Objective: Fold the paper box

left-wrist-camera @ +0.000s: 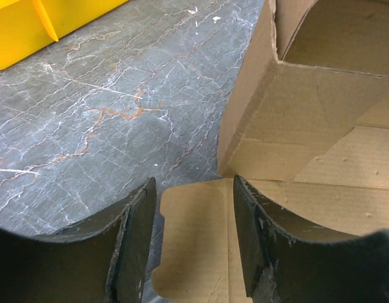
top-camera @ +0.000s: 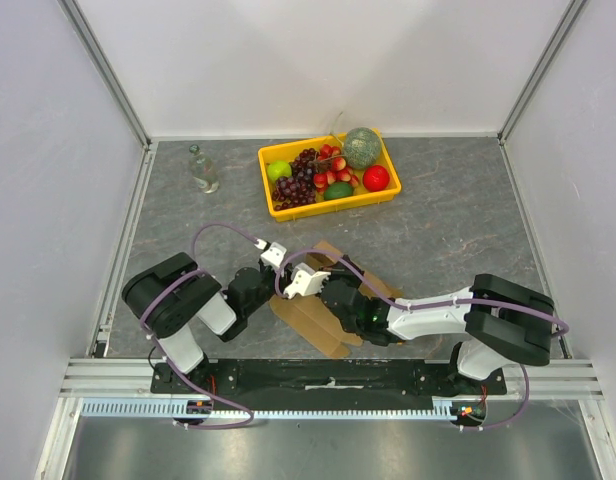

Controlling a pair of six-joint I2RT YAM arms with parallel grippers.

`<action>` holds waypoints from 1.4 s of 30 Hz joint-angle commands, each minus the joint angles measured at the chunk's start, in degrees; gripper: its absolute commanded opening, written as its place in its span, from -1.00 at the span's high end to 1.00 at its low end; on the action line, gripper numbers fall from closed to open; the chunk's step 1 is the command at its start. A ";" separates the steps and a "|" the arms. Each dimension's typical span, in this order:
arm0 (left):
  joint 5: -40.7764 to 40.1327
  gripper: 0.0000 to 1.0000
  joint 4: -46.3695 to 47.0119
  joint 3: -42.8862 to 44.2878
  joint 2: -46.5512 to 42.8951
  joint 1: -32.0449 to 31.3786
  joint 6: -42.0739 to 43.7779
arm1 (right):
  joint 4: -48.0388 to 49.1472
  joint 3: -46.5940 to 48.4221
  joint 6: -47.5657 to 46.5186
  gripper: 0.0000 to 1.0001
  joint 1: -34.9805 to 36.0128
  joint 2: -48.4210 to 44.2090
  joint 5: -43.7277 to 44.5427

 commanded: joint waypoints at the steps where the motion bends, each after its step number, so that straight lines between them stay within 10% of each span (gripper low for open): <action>1: 0.33 -0.18 17.50 -0.74 -2.35 0.17 -1.81 | 0.65 -0.40 -0.29 1.00 -0.19 1.03 1.29; 33: -3.09 -0.15 20.57 -10.76 -12.54 4.20 -7.52 | 5.31 -1.45 -2.58 1.00 1.92 3.31 5.25; 42: 8.65 -0.15 16.88 1.35 -3.51 14.22 -15.51 | 5.04 -1.46 -1.79 1.00 1.91 2.52 4.46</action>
